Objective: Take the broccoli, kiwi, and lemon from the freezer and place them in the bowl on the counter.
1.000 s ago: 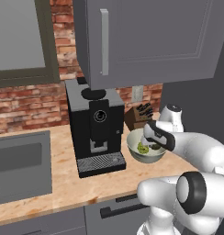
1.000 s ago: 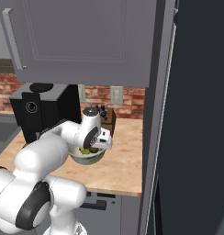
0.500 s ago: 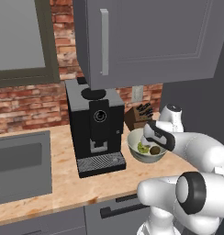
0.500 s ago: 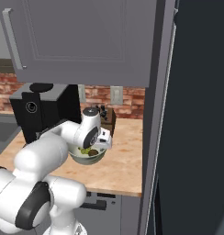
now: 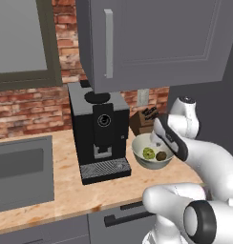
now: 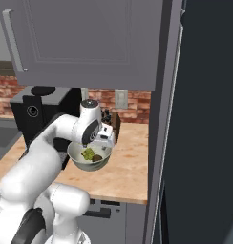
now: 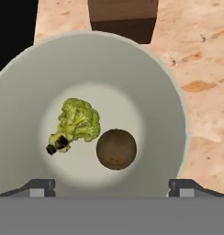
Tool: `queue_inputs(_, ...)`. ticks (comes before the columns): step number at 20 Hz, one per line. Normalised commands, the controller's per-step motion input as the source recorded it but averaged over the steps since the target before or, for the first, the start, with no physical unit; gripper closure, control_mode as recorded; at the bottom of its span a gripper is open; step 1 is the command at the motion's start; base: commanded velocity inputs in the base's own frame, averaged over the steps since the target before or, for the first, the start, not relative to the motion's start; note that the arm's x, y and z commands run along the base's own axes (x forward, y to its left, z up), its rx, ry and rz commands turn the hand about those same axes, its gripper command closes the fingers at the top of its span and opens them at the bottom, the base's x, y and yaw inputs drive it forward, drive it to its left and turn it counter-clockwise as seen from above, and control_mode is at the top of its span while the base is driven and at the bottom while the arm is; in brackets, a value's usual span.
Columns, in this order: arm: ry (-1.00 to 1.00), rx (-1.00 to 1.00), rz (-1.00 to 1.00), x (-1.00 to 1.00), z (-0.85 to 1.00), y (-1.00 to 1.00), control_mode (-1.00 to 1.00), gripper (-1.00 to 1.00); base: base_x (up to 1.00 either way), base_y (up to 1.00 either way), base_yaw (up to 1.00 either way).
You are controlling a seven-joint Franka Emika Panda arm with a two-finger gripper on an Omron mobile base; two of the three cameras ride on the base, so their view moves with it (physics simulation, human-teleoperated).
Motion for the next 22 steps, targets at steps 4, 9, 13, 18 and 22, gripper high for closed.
queue_inputs(4, -0.03, 0.0, 0.0, -0.9, 0.76, 0.01, -1.0, -1.0, 0.0, 0.0, 0.0)
queue_inputs(9, -0.03, -0.01, 0.0, -0.85, 0.69, 0.15, -1.0, -1.0, 0.0, 0.0, 0.0)
queue_inputs(13, -0.02, 0.0, 0.0, -0.91, 0.87, 0.17, -1.0, -1.0, 0.0, 0.0, 0.0)
queue_inputs(18, 0.0, -0.01, 0.0, -0.67, 0.94, 0.36, -1.0, -1.0, 0.0, 0.0, 0.0)
queue_inputs(22, 0.0, 0.0, 0.0, -0.61, 0.9, 0.19, -1.0, -1.0, 0.0, 0.0, 0.0)
